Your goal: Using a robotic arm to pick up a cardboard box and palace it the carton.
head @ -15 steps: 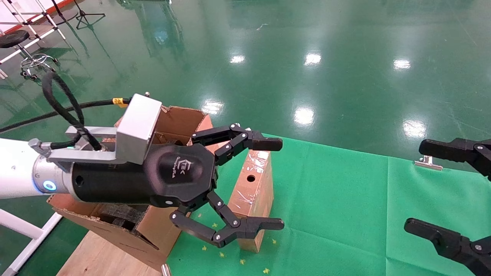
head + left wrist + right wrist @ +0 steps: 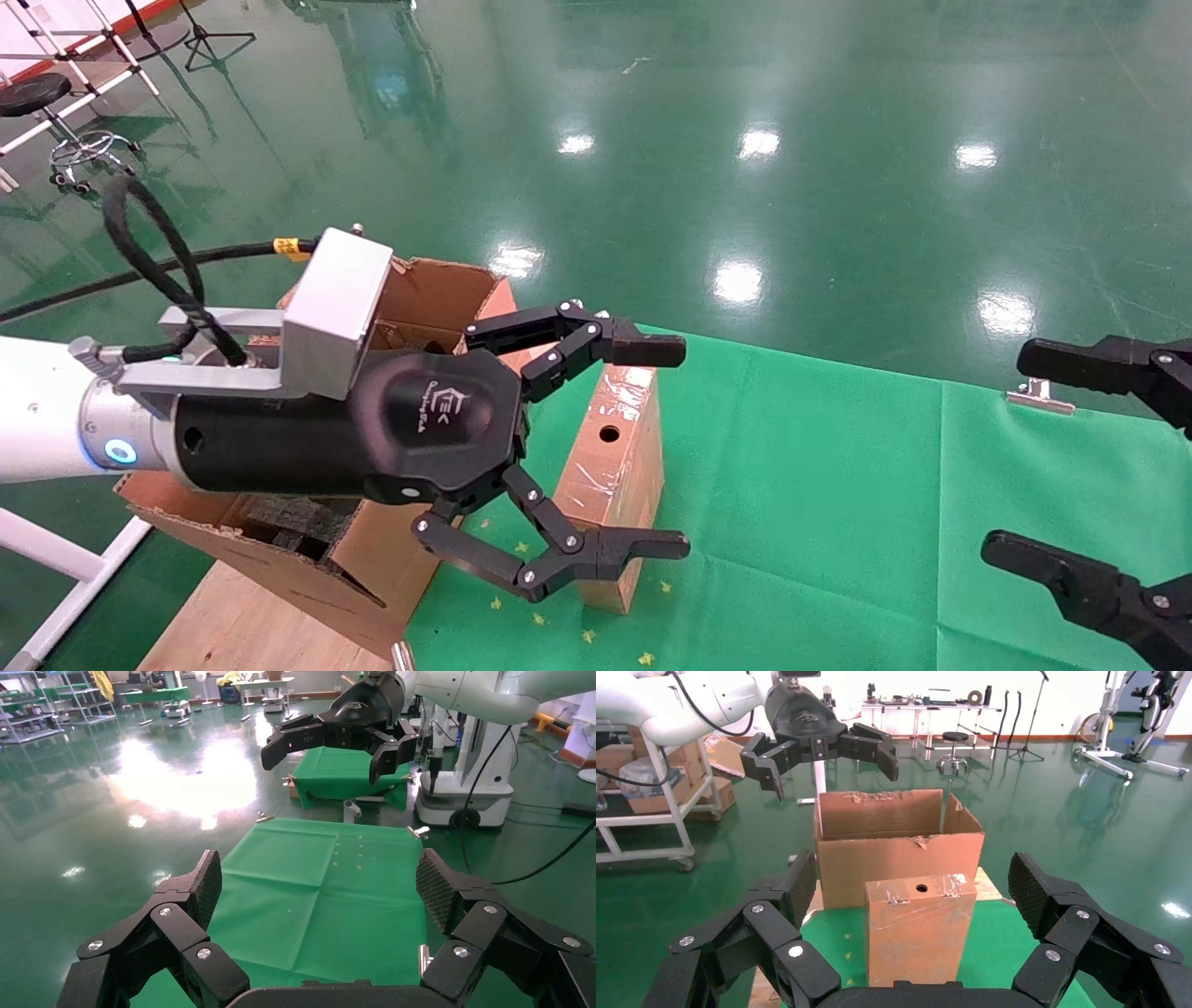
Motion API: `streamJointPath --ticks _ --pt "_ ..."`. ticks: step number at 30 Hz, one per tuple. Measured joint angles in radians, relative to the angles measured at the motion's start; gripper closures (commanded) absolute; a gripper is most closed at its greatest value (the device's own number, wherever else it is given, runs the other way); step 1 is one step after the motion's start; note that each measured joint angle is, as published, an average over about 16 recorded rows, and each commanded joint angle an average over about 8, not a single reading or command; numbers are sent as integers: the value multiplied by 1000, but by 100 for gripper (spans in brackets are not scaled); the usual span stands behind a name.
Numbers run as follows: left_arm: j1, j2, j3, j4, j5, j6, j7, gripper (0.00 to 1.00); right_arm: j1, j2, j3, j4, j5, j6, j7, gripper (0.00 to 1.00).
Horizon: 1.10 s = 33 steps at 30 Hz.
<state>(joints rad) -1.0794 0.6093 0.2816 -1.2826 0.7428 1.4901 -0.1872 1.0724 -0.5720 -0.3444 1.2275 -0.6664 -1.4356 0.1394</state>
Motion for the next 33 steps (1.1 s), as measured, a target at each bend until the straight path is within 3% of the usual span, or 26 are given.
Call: streamJointPath --ticks 4,6,24,33 --pt "-8 -4 8 -8 28 -17 -10 0 0 0 0 0 0 0 0 89" --pt "-14 -5 16 -13 50 -30 -24 0 0 0 0 0 0 0 0 100" --pt "-103 -7 96 -53 248 -126 -154 0 0 0 0 0 0 0 0 100" --pt "-273 17 194 -63 486 -125 -379 0 0 0 0 0 0 0 0 100"
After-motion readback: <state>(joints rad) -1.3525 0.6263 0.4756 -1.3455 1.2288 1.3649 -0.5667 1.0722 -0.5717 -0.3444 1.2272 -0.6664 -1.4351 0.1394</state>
